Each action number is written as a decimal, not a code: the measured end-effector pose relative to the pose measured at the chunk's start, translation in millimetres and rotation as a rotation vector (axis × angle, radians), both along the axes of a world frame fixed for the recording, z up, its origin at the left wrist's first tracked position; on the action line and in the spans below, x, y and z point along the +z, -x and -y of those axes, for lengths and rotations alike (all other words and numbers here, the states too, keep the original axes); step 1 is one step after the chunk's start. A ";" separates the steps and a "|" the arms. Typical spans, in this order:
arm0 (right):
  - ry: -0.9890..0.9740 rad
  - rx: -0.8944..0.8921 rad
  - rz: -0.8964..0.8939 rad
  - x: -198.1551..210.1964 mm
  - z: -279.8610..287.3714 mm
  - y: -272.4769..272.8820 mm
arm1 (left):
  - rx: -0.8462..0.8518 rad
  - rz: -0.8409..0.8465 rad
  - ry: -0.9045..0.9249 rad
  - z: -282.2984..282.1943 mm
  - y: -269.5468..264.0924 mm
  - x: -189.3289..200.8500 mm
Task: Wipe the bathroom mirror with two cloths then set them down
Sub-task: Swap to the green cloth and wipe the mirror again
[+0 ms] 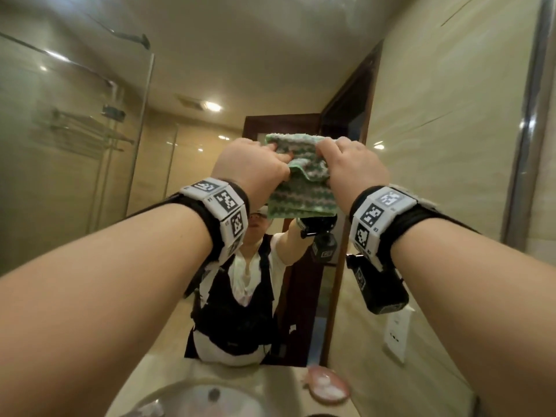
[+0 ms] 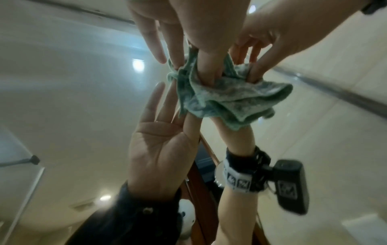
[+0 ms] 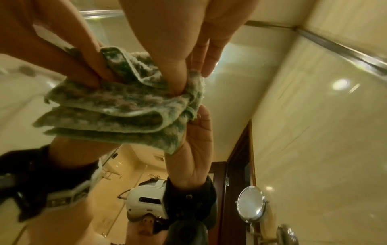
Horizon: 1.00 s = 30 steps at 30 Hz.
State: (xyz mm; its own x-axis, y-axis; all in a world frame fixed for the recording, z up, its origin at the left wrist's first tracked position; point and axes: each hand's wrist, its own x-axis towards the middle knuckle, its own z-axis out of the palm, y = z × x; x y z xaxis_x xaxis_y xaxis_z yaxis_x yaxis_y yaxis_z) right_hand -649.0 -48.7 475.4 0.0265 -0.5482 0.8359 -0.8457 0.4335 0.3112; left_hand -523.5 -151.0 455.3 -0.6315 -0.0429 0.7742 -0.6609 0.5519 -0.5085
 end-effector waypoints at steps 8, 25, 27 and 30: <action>-0.015 -0.044 0.107 9.2 -35.2 -0.1 | -0.218 -0.160 -0.172 -45.1 -1.3 -0.8; -0.117 -0.096 0.482 -27.2 -190.9 -39.8 | -0.544 -0.101 -0.782 -158.9 -15.1 -37.4; -0.076 -0.027 0.559 -48.2 -207.6 -45.8 | -0.650 -0.117 -0.888 -170.3 -22.2 -51.9; -0.047 0.064 0.707 -83.2 -224.8 -50.0 | -0.754 -0.102 -0.992 -186.6 -32.0 -79.7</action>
